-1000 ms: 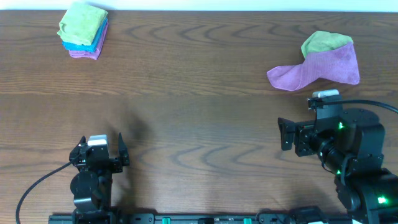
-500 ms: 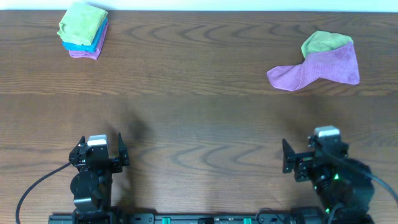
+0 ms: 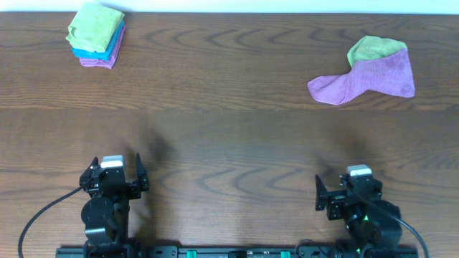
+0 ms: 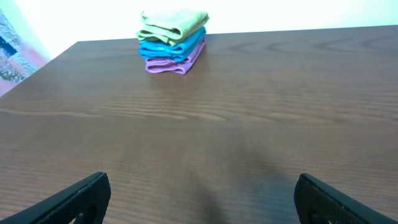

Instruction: Fold the cloth

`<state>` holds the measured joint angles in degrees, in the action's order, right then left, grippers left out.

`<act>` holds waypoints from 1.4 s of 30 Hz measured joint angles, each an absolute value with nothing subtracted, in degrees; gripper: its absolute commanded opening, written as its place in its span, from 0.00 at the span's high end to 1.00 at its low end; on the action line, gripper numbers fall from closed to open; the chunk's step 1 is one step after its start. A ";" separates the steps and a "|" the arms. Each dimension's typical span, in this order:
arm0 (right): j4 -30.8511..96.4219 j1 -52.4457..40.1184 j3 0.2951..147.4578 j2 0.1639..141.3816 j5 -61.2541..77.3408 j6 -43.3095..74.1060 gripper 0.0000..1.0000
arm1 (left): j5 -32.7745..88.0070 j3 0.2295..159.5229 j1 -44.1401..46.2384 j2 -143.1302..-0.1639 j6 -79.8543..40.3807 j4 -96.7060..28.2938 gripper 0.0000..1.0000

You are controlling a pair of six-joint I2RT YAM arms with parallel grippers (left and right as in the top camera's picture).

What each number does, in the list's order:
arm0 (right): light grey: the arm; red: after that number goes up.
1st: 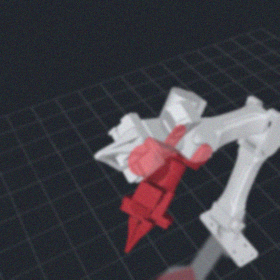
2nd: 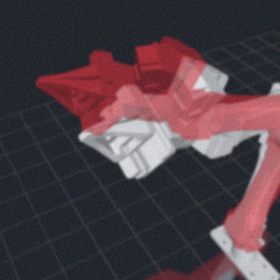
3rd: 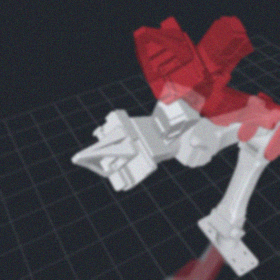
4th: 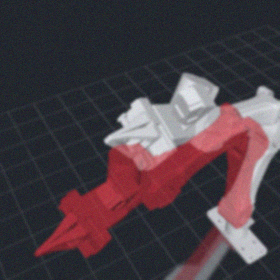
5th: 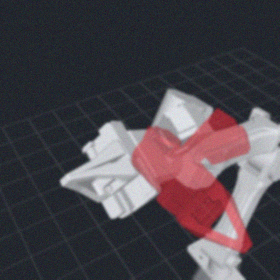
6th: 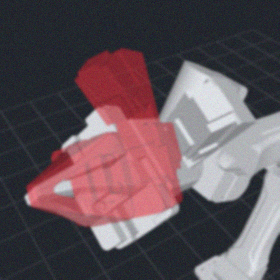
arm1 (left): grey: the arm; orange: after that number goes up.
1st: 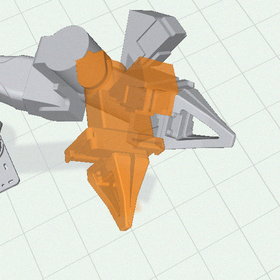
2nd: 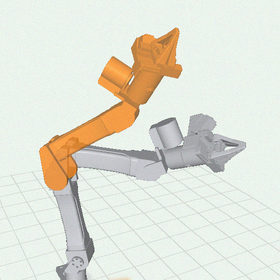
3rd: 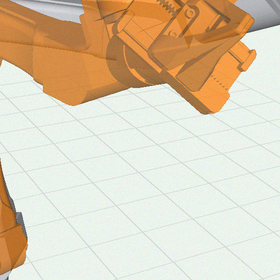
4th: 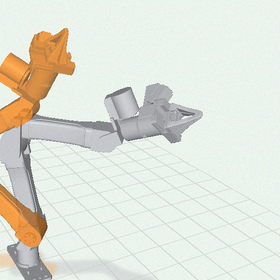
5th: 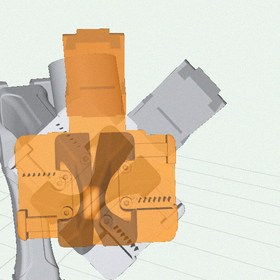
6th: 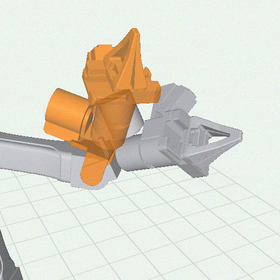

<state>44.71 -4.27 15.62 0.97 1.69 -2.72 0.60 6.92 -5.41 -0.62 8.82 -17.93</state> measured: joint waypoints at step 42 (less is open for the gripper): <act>43.90 -4.27 10.04 0.84 1.69 -2.72 0.01 | 0.60 6.92 -5.41 -0.62 8.82 -17.93 0.05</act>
